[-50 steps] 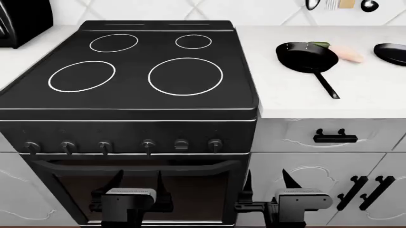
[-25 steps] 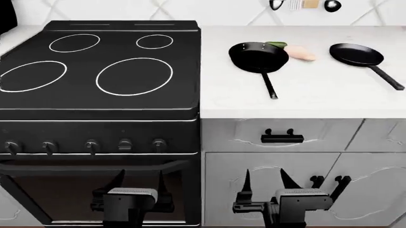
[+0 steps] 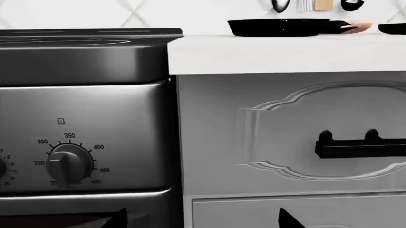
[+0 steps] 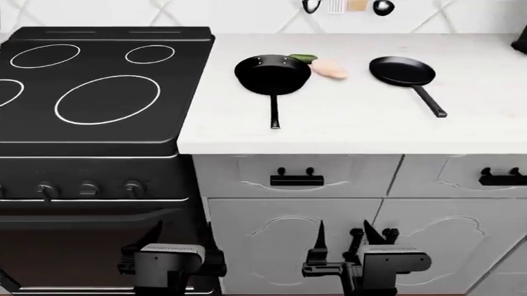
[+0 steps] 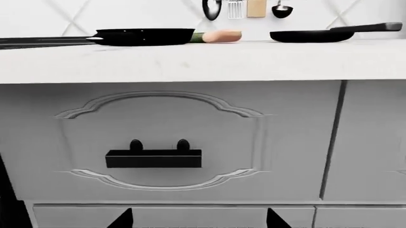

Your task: Place both pans onto different burners. Then place the pickle and the chicken breast on different pans.

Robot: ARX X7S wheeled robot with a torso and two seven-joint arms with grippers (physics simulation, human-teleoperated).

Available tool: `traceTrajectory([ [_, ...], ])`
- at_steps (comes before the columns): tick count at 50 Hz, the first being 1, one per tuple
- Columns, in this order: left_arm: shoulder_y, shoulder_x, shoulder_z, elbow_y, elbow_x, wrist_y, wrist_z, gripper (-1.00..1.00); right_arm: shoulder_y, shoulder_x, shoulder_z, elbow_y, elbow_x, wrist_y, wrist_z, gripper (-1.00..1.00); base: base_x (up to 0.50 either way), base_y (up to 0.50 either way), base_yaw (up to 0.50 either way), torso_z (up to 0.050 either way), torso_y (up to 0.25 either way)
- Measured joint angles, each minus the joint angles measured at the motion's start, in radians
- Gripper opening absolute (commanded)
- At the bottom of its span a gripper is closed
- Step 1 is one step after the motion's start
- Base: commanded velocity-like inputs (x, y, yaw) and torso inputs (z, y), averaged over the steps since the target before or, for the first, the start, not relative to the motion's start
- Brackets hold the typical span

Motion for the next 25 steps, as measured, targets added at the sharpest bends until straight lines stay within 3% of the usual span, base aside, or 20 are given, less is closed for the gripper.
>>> traceTrajectory([
  [22,-0.004,-0.019,0.025,-0.009,-0.023,0.003,-0.016,1.00,0.007,0.018,-0.023,0.012,0.005,-0.002,0.035,1.00,0.00,-0.50,0.00,0.000,0.000],
  [25,-0.005,-0.018,0.029,-0.010,-0.027,0.002,-0.017,1.00,0.008,0.023,-0.025,0.013,0.003,-0.003,0.040,1.00,0.00,-0.04,0.00,0.000,0.000],
])
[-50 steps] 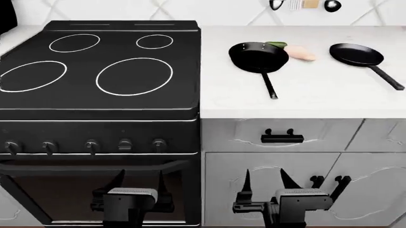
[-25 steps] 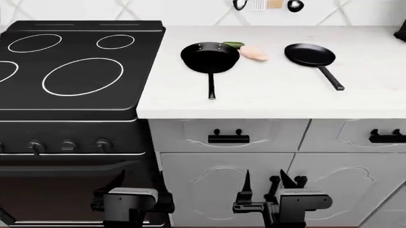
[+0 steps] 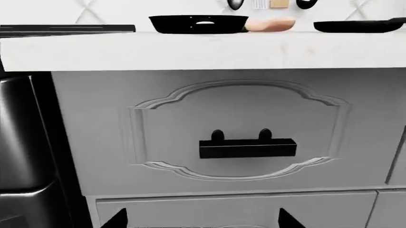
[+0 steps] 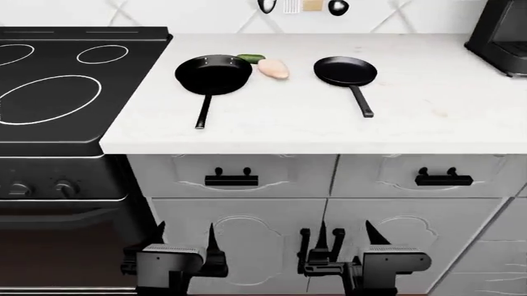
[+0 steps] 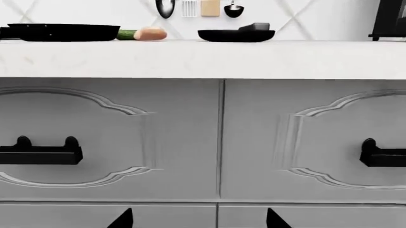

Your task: Place both pans onto different burners. Then place the pickle and the chicken breast on different pans.

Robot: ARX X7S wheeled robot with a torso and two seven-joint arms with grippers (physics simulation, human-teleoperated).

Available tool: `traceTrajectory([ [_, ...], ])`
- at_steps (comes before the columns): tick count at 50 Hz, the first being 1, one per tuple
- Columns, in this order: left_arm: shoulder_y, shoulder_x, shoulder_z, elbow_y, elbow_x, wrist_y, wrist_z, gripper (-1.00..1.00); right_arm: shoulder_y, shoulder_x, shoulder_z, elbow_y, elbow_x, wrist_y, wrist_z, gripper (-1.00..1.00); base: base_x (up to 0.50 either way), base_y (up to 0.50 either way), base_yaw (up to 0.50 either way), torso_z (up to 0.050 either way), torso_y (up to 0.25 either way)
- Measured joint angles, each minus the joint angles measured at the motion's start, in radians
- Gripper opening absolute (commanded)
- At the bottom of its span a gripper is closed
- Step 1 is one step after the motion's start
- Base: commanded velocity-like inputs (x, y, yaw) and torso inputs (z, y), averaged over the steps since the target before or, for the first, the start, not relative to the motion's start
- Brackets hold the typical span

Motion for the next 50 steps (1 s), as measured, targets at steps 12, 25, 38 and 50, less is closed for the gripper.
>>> traceTrajectory([
  [12,-0.001,-0.008,0.006,0.002,-0.024,-0.018,-0.007,1.00,0.004,0.007,-0.014,0.000,-0.015,0.010,0.030,1.00,0.00,0.00,0.00,0.000,0.000],
  [25,-0.025,-0.092,-0.066,0.354,-0.130,-0.338,-0.077,1.00,-0.014,0.091,0.052,-0.386,0.025,0.298,0.085,1.00,0.00,0.00,0.00,0.000,0.000],
  [38,-0.452,-0.244,-0.353,0.740,-0.679,-1.139,-0.376,1.00,0.272,0.244,0.237,-0.865,0.243,0.975,0.161,1.00,0.00,0.00,0.00,0.000,0.000],
  [50,-0.795,-0.490,-0.280,0.669,-1.243,-1.432,-0.826,1.00,0.603,0.387,0.327,-0.949,0.634,1.414,0.411,1.00,0.00,0.00,0.00,0.000,0.000],
])
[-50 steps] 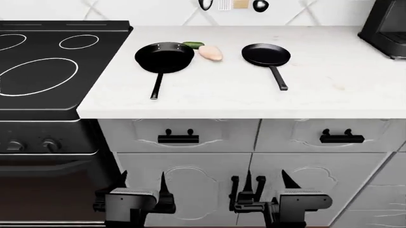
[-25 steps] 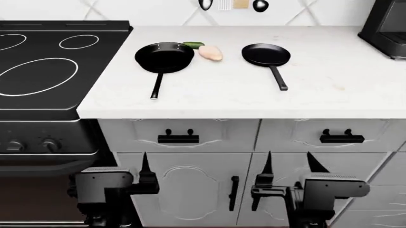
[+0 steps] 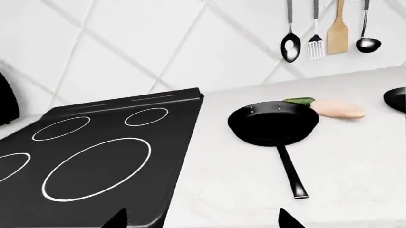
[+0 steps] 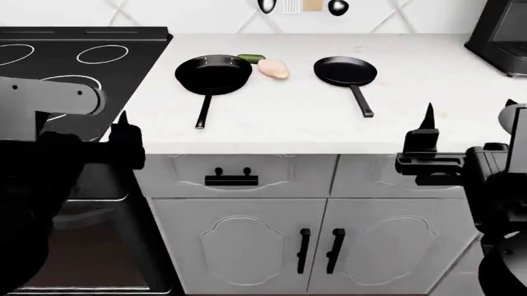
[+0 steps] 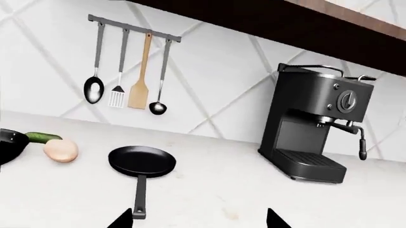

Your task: Place both pans onto different burners. Then place the pickle and the chicken breast on different pans.

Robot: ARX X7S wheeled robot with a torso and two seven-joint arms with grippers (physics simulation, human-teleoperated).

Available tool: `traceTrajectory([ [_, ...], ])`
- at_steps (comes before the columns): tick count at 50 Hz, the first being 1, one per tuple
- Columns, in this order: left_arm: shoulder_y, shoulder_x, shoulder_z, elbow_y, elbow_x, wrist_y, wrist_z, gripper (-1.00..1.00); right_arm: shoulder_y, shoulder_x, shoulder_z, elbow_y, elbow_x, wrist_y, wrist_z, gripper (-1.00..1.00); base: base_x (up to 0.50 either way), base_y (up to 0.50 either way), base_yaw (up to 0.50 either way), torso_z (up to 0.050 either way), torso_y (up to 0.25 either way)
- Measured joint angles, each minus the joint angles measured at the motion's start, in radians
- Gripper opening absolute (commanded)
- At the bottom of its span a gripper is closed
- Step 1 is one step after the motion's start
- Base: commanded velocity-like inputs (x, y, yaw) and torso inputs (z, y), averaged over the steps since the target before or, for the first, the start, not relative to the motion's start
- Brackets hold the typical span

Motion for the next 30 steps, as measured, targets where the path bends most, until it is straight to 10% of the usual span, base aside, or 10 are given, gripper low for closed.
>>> traceTrajectory([
  [30,-0.294,-0.233,0.263,-0.102,-0.395,-0.039,-0.329,1.00,0.176,0.140,0.007,0.125,0.469,0.136,0.352,1.00,0.38,-0.18,0.00,0.000,0.000],
])
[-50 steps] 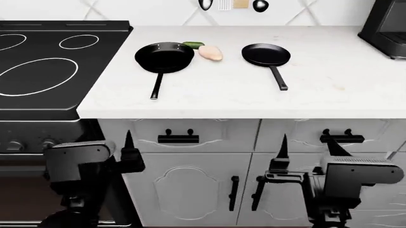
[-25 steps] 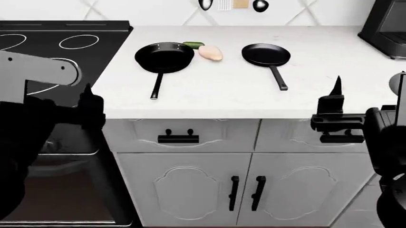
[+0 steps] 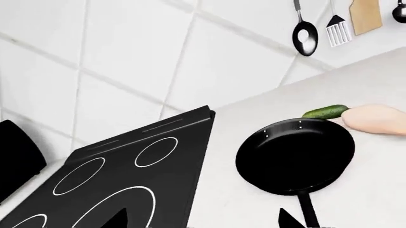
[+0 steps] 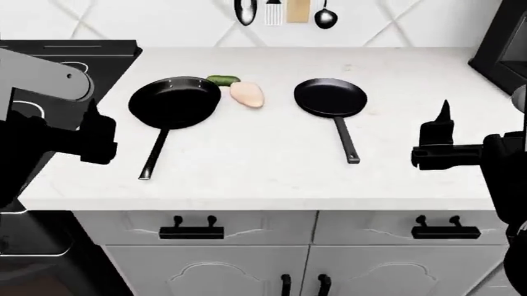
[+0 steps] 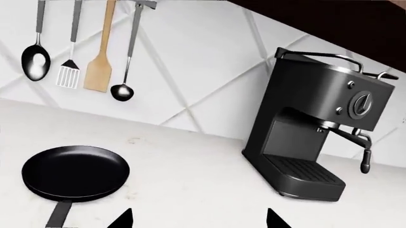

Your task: Place both pans onto different burners. Then place the pickle and the chicken breast on different pans.

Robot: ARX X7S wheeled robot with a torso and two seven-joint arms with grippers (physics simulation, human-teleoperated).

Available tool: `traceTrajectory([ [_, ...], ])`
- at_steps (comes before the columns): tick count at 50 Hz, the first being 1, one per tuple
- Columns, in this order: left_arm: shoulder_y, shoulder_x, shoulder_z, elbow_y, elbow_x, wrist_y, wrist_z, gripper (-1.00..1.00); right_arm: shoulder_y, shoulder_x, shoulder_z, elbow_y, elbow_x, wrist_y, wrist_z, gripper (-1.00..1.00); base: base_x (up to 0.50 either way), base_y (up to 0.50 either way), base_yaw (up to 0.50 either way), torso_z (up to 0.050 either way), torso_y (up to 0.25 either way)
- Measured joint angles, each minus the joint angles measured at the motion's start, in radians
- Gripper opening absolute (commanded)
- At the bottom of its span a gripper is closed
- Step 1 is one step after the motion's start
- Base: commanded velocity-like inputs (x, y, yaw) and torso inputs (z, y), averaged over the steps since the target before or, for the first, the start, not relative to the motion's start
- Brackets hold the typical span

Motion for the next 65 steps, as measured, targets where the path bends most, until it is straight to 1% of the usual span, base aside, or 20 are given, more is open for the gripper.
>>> traceTrajectory([
  [5,-0.007,-0.009,0.014,0.000,-0.017,0.012,-0.006,1.00,-0.001,0.008,-0.002,0.010,0.025,-0.005,0.017,1.00,0.44,-0.38,0.00,0.000,0.000],
  [11,-0.003,-0.017,0.023,0.003,-0.034,0.027,-0.006,1.00,-0.002,0.018,-0.018,0.012,0.032,-0.020,0.017,1.00,0.48,0.03,0.00,0.000,0.003],
  [14,0.009,-0.024,0.018,0.002,-0.053,0.047,-0.008,1.00,-0.003,0.019,-0.031,0.013,0.034,-0.028,0.017,1.00,0.01,0.00,0.00,0.000,0.000],
  [18,0.033,-0.035,0.011,-0.005,-0.110,0.092,-0.026,1.00,0.001,0.017,-0.045,0.015,0.045,-0.030,0.026,1.00,0.00,0.00,0.00,0.000,0.000],
  [26,0.087,-0.052,0.000,-0.023,-0.269,0.219,-0.073,1.00,0.020,0.007,-0.067,0.024,0.091,-0.021,0.066,1.00,0.00,0.00,0.00,0.000,0.000],
  [35,0.126,-0.011,0.025,-0.077,-0.369,0.338,-0.111,1.00,0.033,0.003,-0.104,0.029,0.113,-0.026,0.086,1.00,0.00,0.00,0.00,0.000,0.000],
  [41,0.142,0.024,0.076,-0.124,-0.396,0.375,-0.134,1.00,0.026,0.008,-0.133,0.031,0.096,-0.042,0.077,1.00,0.00,0.00,0.00,0.000,0.000],
  [46,0.130,0.044,0.142,-0.168,-0.405,0.369,-0.160,1.00,0.016,0.015,-0.155,0.032,0.075,-0.061,0.063,1.00,0.00,0.00,0.00,0.000,0.000],
  [57,0.030,0.070,0.334,-0.262,-0.419,0.304,-0.236,1.00,-0.028,0.036,-0.196,0.030,0.010,-0.119,0.019,1.00,0.00,0.00,0.00,0.000,0.000],
  [65,-0.052,0.076,0.462,-0.314,-0.412,0.275,-0.262,1.00,-0.064,0.049,-0.225,0.033,-0.046,-0.167,-0.018,1.00,0.00,0.00,0.00,0.000,0.000],
])
